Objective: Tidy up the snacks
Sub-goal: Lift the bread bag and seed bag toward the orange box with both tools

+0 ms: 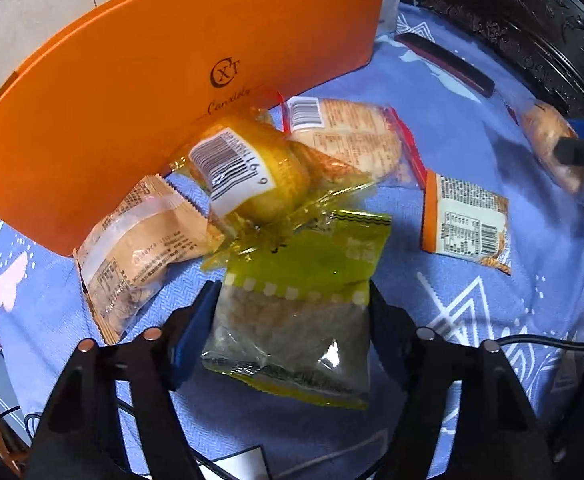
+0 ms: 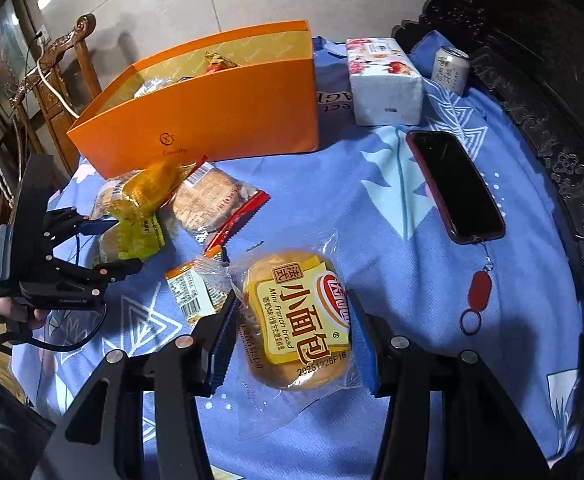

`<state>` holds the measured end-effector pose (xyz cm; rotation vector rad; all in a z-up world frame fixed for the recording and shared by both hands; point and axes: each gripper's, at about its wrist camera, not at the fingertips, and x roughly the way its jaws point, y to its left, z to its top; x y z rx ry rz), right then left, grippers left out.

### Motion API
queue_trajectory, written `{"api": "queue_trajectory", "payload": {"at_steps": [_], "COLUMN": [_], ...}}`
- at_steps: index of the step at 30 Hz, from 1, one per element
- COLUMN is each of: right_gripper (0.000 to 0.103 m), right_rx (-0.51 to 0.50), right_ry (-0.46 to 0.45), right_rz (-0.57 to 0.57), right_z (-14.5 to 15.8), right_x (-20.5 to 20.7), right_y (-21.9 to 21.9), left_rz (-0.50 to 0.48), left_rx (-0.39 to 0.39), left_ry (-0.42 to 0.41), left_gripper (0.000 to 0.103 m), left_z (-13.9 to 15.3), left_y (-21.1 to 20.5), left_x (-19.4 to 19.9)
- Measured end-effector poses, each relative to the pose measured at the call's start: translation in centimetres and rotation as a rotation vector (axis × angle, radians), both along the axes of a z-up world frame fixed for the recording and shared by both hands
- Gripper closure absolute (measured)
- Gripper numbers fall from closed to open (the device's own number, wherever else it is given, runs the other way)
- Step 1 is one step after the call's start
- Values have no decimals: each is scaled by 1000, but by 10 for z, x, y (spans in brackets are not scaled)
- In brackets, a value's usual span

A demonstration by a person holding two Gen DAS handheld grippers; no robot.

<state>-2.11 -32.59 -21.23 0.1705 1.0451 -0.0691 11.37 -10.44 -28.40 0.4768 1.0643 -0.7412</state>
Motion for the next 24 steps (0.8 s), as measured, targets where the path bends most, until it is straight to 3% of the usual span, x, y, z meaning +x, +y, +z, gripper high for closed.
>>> {"api": "queue_trajectory", "payload": {"at_steps": [11, 17, 24], "right_gripper": [51, 51, 51], "right_rx": [4, 49, 79], "right_ry": [-40, -85, -161], "right_rz": [-8, -6, 31], "right_z": [11, 22, 46], "right_x": [-7, -5, 8], "right_y": [2, 4, 10], "left_rz": [56, 85, 171], "left_rx": [-44, -92, -184], "left_ry": [-18, -65, -151], "left_gripper": [40, 40, 40], "left_z": [23, 64, 127], "left_y": [25, 44, 62], "left_x": [-34, -49, -38]}}
